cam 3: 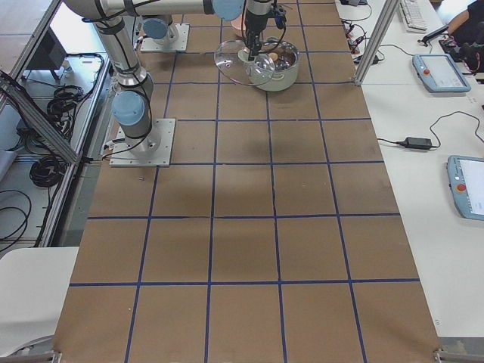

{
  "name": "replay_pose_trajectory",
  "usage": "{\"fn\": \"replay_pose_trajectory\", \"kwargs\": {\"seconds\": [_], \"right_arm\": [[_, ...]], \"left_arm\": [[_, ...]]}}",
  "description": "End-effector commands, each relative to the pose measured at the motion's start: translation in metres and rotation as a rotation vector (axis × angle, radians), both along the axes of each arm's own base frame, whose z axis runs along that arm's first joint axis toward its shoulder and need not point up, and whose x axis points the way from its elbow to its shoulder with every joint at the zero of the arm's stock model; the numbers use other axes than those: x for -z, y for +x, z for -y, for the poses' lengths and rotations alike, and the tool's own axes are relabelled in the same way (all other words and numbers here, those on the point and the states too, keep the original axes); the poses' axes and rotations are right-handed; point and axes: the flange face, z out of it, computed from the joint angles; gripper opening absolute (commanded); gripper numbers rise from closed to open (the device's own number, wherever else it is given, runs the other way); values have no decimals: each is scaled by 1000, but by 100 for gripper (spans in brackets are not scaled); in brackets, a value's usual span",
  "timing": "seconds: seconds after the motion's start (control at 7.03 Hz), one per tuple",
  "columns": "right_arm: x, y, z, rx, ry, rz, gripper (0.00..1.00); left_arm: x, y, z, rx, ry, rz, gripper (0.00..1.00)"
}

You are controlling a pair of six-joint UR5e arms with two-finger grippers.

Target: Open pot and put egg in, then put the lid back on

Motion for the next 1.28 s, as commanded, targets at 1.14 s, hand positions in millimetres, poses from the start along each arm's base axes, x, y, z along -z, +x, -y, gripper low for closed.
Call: {"fn": "replay_pose_trajectory", "kwargs": {"seconds": [1.14], "right_arm": [[-26,25,23,17,-137,13,17]], "left_arm": [[-2,-1,-2,2,-2,5,100]]}}
